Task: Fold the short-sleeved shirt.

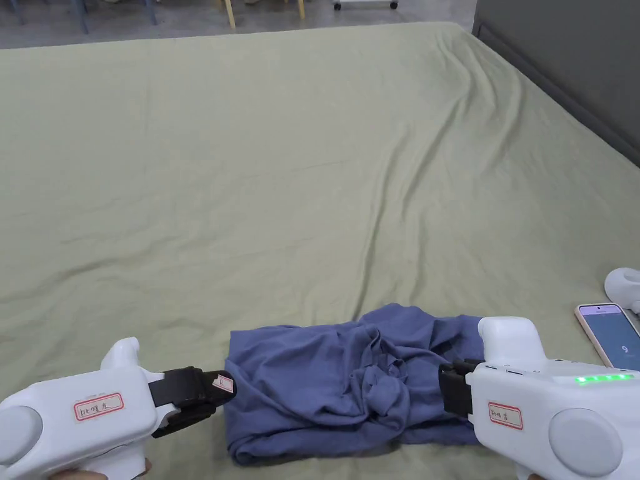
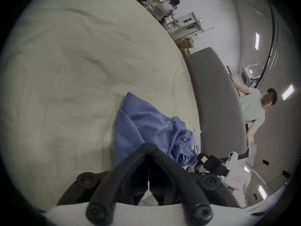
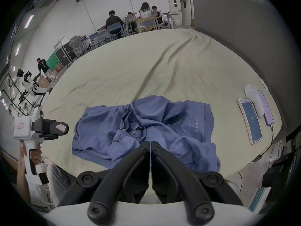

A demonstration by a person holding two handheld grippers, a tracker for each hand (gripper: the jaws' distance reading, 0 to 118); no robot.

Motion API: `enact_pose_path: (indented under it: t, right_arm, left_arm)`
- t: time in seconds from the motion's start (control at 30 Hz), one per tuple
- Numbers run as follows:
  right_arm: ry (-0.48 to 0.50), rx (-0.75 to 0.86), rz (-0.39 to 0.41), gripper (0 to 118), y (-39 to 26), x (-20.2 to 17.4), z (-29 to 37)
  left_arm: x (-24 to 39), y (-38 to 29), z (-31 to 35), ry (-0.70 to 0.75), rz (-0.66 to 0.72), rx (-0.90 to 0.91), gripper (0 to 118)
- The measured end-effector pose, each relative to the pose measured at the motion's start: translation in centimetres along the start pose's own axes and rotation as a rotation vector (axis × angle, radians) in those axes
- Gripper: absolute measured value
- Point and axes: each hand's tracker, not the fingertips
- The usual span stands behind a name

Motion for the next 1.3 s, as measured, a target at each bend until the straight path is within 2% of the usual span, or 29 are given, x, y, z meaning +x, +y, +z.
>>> enact_pose_path:
  t: [0.17, 0.2, 0.23, 0.27, 0.3, 0.5, 0.7, 0.87, 0.93, 1.03, 1.07, 1.1, 1.13, 1.17, 1.2, 1.23, 1.27, 1.3]
  right_arm:
    - [-0.007, -0.003, -0.007, 5, 0.4, 0.3, 0.0]
    - [-0.008, -0.006, -0.009, 5, 0.4, 0.4, 0.0]
    - [-0.008, -0.008, -0.011, 5, 0.4, 0.5, 0.0]
    - [-0.01, -0.013, -0.013, 5, 0.4, 0.5, -0.1]
    - [-0.011, -0.018, -0.014, 5, 0.4, 0.6, -0.2]
    - [0.001, -0.039, -0.025, 5, 0.1, 0.7, -0.6]
    - [0.002, -0.046, -0.039, 5, 0.1, 0.9, -0.9]
    - [0.018, -0.058, -0.055, 5, 0.0, 0.9, -1.4]
    - [0.023, -0.064, -0.051, 5, 0.0, 0.6, -1.7]
    - [0.035, -0.073, -0.045, 5, -0.2, 0.1, -1.8]
    - [0.038, -0.076, -0.042, 5, -0.2, 0.1, -1.8]
    - [0.04, -0.077, -0.037, 5, -0.2, 0.1, -1.7]
    - [0.039, -0.079, -0.032, 5, -0.2, 0.1, -1.7]
    - [0.033, -0.08, -0.028, 5, -0.2, 0.1, -1.7]
    - [0.027, -0.08, -0.027, 5, -0.1, 0.1, -1.7]
    - [0.022, -0.077, -0.027, 5, -0.1, 0.2, -1.6]
    - [0.018, -0.074, -0.031, 5, 0.0, 0.4, -1.5]
    - [0.015, -0.072, -0.035, 5, 0.0, 0.5, -1.3]
  left_arm:
    - [-1.0, 1.0, -1.3, 0.021, -0.014, -0.049, 0]
    - [-1.3, 1.2, -1.4, -0.009, -0.01, -0.058, 5]
    - [-1.7, 1.4, -1.5, -0.043, -0.012, -0.054, 34]
    - [-1.9, 1.6, -1.5, -0.073, 0.009, -0.06, 96]
    - [-2.1, 1.7, -1.8, -0.089, 0.007, -0.076, 118]
    - [-2.7, 1.8, -4.3, -0.112, 0.012, -0.144, 118]
    - [-2.7, 1.8, -7.0, -0.276, 0.062, -0.212, 118]
    - [-4.0, 2.4, -8.7, -0.472, 0.148, -0.229, 118]
    - [-3.8, 2.2, -9.5, -0.481, 0.175, -0.216, 118]
    - [-3.5, 2.7, -10.2, -0.435, 0.117, -0.224, 118]
    - [-3.1, 2.6, -10.1, -0.4, 0.085, -0.244, 106]
    - [-2.9, 2.6, -10.0, -0.367, 0.074, -0.276, 72]
    - [-2.8, 2.8, -10.1, -0.277, 0.067, -0.31, 14]
    - [-2.8, 2.6, -10.4, -0.14, 0.041, -0.341, 4]
    - [-3.0, 2.2, -10.8, -0.063, 0.015, -0.362, 4]
    - [-3.9, 2.1, -10.8, -0.165, 0.072, -0.331, 4]
    - [-4.1, 2.0, -10.3, -0.25, 0.187, -0.298, 4]
    - [-4.2, 1.8, -10.1, -0.221, 0.238, -0.281, 4]
